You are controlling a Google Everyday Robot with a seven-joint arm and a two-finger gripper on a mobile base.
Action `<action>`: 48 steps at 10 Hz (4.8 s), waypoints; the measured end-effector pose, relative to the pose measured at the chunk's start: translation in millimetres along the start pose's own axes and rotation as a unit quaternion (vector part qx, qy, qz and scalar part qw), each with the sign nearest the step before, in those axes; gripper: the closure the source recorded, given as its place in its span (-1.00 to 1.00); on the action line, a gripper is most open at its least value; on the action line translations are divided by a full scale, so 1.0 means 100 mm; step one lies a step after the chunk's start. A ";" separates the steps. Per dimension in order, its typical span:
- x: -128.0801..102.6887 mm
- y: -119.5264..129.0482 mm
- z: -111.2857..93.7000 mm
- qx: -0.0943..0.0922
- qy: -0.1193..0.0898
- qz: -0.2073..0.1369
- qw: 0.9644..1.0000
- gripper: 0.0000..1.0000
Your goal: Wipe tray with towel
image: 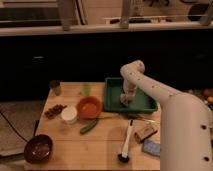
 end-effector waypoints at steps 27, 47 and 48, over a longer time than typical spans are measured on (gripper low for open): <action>0.66 0.28 0.03 -0.011 0.011 0.011 1.000 0.98; 0.53 0.20 -0.03 -0.002 0.023 -0.032 0.999 0.98; 0.55 0.12 -0.05 0.000 0.027 -0.028 0.999 0.98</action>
